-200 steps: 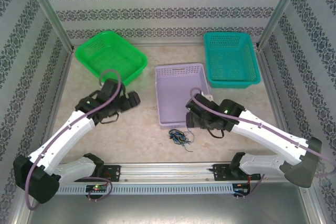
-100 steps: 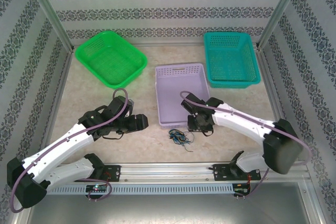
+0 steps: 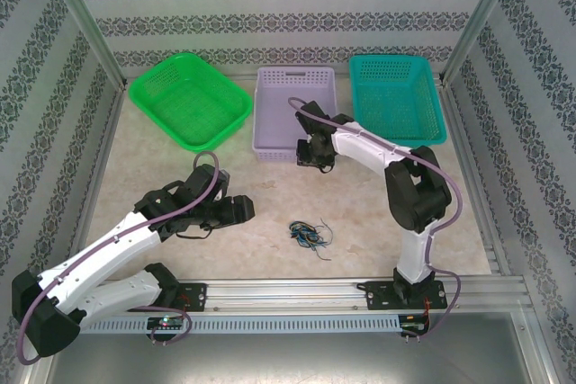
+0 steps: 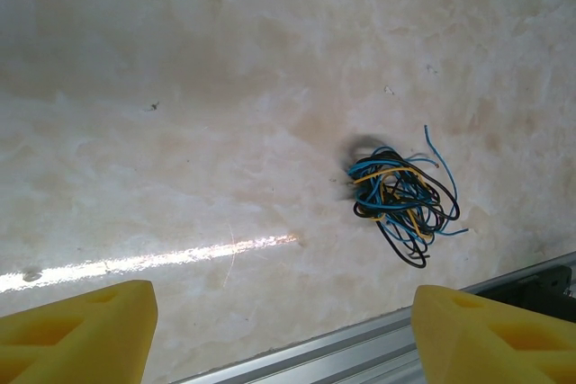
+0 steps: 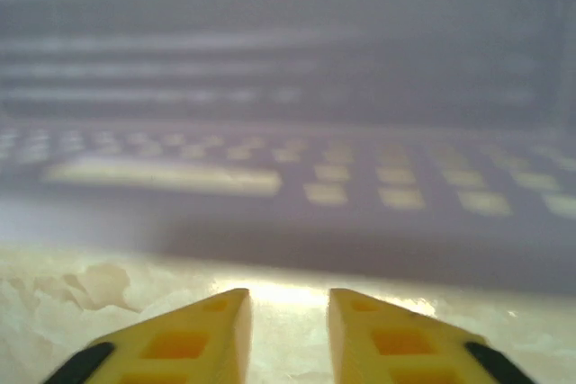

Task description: Untangle the cables

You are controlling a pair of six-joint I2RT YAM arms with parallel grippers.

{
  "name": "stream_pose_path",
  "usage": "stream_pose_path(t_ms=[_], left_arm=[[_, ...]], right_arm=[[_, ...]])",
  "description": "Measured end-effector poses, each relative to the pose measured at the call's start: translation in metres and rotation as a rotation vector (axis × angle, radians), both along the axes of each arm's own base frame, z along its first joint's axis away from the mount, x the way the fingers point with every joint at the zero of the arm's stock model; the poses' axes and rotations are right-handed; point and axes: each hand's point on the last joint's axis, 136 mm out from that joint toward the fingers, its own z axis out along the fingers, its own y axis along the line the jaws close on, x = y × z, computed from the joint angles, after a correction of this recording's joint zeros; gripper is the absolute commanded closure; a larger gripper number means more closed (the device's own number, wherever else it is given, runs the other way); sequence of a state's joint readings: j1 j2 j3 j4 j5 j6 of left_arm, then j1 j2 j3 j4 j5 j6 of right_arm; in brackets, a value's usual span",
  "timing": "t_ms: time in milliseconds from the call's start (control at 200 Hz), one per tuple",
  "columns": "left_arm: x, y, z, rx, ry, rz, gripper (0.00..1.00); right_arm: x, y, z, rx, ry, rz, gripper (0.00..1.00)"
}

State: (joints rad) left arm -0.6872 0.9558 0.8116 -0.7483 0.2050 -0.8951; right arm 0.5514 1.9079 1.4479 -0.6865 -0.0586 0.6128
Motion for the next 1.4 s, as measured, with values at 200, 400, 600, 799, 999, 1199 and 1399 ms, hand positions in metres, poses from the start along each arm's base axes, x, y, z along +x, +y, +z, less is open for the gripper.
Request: stream_pose_path(t_ms=[200,400,600,799,999,1199,1399], left_arm=[[-0.001,0.000,0.004,-0.014,-0.010,0.005,0.31],[-0.004,0.002,-0.003,-0.007,0.008,0.006,0.36],[-0.003,-0.004,-0.015,-0.005,0.046,-0.007,0.38],[-0.002,-0.011,-0.016,-0.024,0.058,-0.021,0.41],[-0.004,-0.015,-0.014,-0.048,0.065,-0.037,0.40],[-0.001,-0.026,-0.010,-0.113,0.065,-0.030,0.33],[0.008,-0.038,-0.013,-0.214,0.097,0.061,0.16]], right_arm=[[-0.077,0.009,0.047,0.013,-0.109,0.176,0.42],[-0.172,0.010,0.041,0.005,-0.065,0.373,0.31],[-0.203,-0.006,-0.003,-0.113,0.076,0.417,0.33],[-0.203,-0.006,-0.030,-0.155,0.135,0.402,0.44],[-0.199,0.001,-0.055,-0.172,0.183,0.402,0.77],[-0.175,0.013,-0.045,-0.058,0.159,0.336,0.97],[-0.141,0.015,-0.002,0.177,0.104,0.171,1.00]])
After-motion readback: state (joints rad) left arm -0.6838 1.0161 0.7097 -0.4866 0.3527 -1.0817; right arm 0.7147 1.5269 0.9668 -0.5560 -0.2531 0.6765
